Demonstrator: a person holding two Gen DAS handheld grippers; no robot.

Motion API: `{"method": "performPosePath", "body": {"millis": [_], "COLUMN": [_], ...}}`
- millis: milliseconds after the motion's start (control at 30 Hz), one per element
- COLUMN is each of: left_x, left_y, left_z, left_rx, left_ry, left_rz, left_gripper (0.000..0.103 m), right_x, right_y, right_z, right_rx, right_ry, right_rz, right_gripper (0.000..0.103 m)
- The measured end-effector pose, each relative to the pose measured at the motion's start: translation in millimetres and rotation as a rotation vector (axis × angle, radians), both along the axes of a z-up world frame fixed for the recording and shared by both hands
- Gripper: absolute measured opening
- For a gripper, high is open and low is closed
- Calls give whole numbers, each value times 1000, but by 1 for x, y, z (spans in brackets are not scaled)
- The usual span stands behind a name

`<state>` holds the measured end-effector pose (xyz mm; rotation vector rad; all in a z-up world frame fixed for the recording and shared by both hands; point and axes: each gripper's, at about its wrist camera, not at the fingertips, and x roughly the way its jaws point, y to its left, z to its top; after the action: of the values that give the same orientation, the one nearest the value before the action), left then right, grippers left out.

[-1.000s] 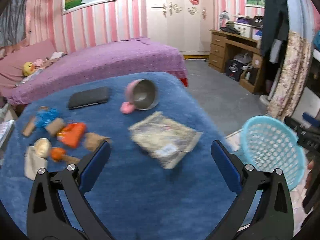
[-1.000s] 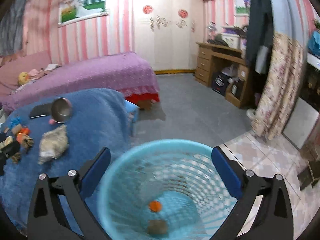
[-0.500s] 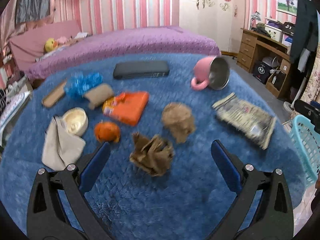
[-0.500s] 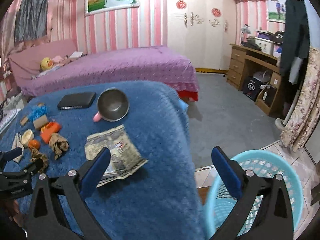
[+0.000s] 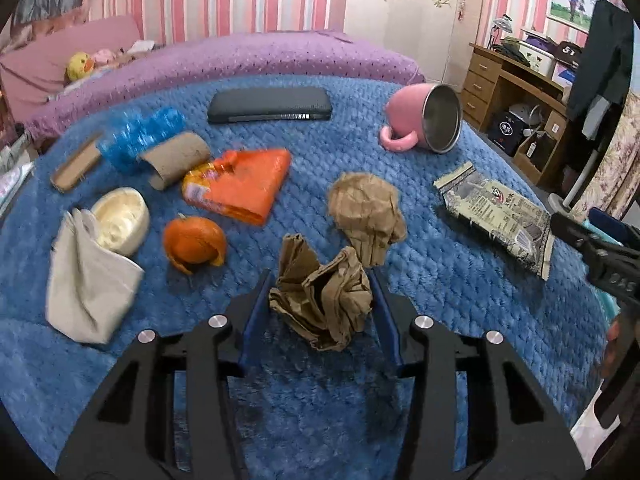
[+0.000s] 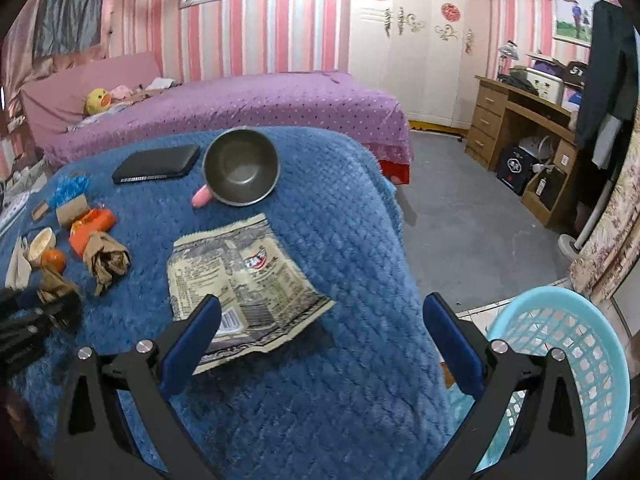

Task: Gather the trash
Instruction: 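Grasp the crumpled brown paper with the left tool while the right tool grasps the snack wrapper, then carry paper and wrapper over the blue basket and open both tools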

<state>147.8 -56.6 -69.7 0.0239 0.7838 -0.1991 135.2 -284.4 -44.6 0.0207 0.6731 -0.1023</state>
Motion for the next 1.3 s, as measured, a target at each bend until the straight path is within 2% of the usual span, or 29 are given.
{"method": "performPosePath", "body": {"millis": [133, 367, 433, 500, 567, 600, 700, 867, 967, 1000, 1100, 1300], "left_x": [-5, 2, 7, 10, 11, 12, 11, 5, 2, 1, -1, -8], "left_y": [14, 45, 52, 55, 56, 56, 56, 57, 58, 58, 54, 37], "left_z": [19, 33, 31, 29, 27, 26, 26, 29, 32, 33, 35, 43], "left_rx": [1, 10, -19, -27, -13, -10, -7, 8, 0, -3, -8, -31], "left_ry": [-59, -90, -72, -59, -57, -57, -60, -85, -95, -99, -106, -108], "left_rz": [33, 130, 145, 152, 156, 156, 155, 162, 171, 173, 177, 170], "left_gripper": [46, 47, 47, 47, 47, 47, 47, 47, 47, 47, 47, 47], "right_x": [14, 41, 48, 51, 50, 49, 45, 31, 19, 16, 3, -8], "right_y": [4, 10, 13, 18, 27, 30, 37, 32, 20, 17, 6, 1], "right_z": [-7, -23, -26, -28, -27, -26, -25, -16, -4, -1, 10, 16], "right_rx": [11, 18, 29, 39, 9, -2, -3, 22, 59, 71, 122, 127], "right_ry": [28, 123, 140, 146, 138, 132, 122, 67, 11, -5, -51, -65], "right_rz": [28, 62, 72, 95, 114, 123, 159, 162, 148, 144, 142, 168], "right_gripper": [98, 98, 90, 67, 58, 40, 24, 12, 9, 4, 4, 4]}}
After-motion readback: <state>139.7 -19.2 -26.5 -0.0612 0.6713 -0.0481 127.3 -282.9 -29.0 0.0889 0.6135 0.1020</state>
